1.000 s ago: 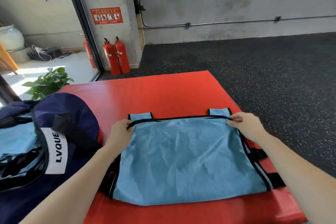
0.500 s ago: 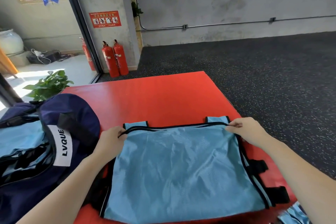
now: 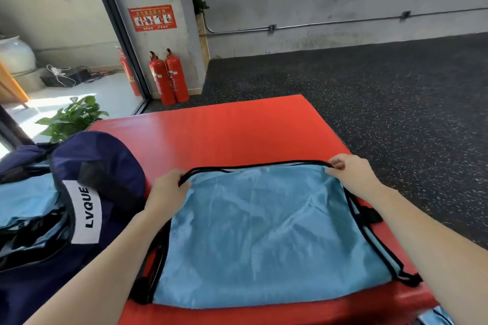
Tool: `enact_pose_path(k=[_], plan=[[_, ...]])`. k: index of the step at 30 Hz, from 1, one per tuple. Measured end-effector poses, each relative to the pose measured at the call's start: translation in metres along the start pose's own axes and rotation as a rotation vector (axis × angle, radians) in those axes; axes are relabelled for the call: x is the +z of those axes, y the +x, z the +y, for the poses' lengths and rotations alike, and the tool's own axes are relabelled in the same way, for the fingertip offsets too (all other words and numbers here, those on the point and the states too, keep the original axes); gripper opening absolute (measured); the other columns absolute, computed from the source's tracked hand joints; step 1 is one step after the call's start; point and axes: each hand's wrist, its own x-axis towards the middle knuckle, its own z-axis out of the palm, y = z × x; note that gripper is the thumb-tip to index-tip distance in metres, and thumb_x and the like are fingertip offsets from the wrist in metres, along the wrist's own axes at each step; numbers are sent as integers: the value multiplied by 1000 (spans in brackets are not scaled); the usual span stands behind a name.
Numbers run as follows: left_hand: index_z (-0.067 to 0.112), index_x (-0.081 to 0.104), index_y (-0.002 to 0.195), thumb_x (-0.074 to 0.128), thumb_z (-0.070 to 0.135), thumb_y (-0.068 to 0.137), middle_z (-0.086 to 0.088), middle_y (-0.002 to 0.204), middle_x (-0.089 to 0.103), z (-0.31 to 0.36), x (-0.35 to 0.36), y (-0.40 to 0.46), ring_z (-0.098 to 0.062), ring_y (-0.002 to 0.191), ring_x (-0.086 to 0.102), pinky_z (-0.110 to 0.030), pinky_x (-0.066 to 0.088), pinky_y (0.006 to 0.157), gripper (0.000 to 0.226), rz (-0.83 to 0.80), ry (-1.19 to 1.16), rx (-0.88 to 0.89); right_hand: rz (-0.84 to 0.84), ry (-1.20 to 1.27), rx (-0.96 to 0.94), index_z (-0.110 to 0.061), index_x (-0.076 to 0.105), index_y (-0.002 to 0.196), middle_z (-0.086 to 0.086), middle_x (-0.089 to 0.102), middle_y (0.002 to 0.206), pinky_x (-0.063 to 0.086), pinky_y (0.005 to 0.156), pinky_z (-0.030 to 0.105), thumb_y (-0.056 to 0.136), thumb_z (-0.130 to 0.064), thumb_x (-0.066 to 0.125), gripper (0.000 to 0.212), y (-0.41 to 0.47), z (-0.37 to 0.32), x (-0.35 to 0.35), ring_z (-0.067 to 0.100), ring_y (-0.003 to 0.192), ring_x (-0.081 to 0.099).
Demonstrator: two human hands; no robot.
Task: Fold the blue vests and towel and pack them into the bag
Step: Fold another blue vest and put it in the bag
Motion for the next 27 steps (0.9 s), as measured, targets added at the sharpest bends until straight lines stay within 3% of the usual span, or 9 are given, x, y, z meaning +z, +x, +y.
enact_pose_path(k=[4, 6, 9, 13, 16, 19, 22, 24, 27], plan=[[14, 53, 140, 61, 23, 96, -9, 131, 62, -2, 4, -1, -29, 122, 55, -42, 44, 100, 45, -17, 30, 44, 53, -281, -47, -14, 51, 139, 9, 60, 132, 45, 102, 43, 96, -39, 64, 52, -14, -13, 4, 29, 121, 55], [18, 49, 143, 58, 28, 97, -7, 139, 54, 8, 5, -11, -29, 130, 48, -48, 39, 105, 48, 21, 124, 62, 100, -417, -87, -15, 47, 143, 9, 53, 139, 41, 105, 47, 98, -42, 58, 53, -30, -27, 4, 32, 128, 49], [21, 48, 145, 56, 30, 97, -4, 146, 47, 32, 10, -42, -28, 135, 41, -48, 32, 109, 49, 38, 206, 161, 58, -423, -195, -13, 47, 142, 8, 52, 142, 38, 108, 43, 100, -41, 53, 51, -65, -52, 14, 29, 131, 46], [23, 41, 149, 49, 37, 102, 2, 156, 38, 68, 30, -101, -19, 145, 32, -40, 24, 116, 50, -129, 143, 307, -107, -352, -352, -12, 43, 146, 5, 44, 150, 30, 115, 37, 103, -45, 45, 54, -125, -81, 42, 23, 141, 36], [31, 31, 153, 40, 52, 102, 1, 164, 23, 78, 48, -146, -16, 152, 18, -37, 13, 121, 56, -224, 236, 331, -165, -402, -407, -20, 40, 151, 1, 35, 159, 24, 120, 37, 94, -66, 24, 75, -165, -78, 63, 21, 149, 27], [34, 20, 157, 16, 77, 92, -2, 168, 10, 50, 49, -169, -19, 155, 3, -43, 3, 123, 78, -267, 358, 280, -214, -515, -333, -31, 22, 158, -5, 15, 167, 6, 124, 41, 84, -84, 9, 92, -178, -49, 63, 19, 155, 9], [35, 10, 160, -28, 89, 61, -3, 169, 4, 6, 32, -170, -21, 155, 0, -40, 3, 124, 119, -210, 451, 259, -146, -577, -191, -22, 13, 161, 1, 8, 169, 2, 125, 38, 75, -84, -10, 109, -173, -17, 34, 19, 155, 4], [32, 9, 160, -33, 87, 59, -3, 169, 5, -12, 21, -167, -19, 155, 1, -35, 4, 125, 123, -194, 457, 245, -167, -595, -138, -16, 7, 161, 3, 4, 169, 0, 126, 36, 72, -82, -16, 113, -170, -5, 18, 17, 155, 0], [29, 7, 161, -22, 86, 69, -1, 169, 3, -12, 10, -170, -16, 155, -3, -34, 2, 126, 111, -219, 437, 239, -205, -598, -126, -15, 3, 161, 2, 0, 169, -3, 126, 40, 73, -78, -15, 111, -174, -7, 12, 15, 155, -4]])
